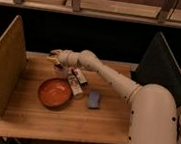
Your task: Place the pepper in the ceramic cup
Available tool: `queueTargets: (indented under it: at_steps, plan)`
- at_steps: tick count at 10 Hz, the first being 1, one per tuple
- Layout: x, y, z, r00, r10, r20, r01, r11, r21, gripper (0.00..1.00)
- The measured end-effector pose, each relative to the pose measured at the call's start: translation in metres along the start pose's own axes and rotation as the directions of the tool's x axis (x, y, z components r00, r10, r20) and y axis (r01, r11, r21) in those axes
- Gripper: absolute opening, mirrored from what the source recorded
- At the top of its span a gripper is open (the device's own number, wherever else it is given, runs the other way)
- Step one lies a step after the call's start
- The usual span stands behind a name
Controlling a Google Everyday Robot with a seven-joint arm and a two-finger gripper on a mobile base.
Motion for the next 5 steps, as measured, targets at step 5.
queueTargets:
  at_steps: [5]
  plan:
    - [-0.0001, 0.0001, -0.0002, 1.0, 0.0, 0.0, 0.0, 1.0, 0.0, 0.8]
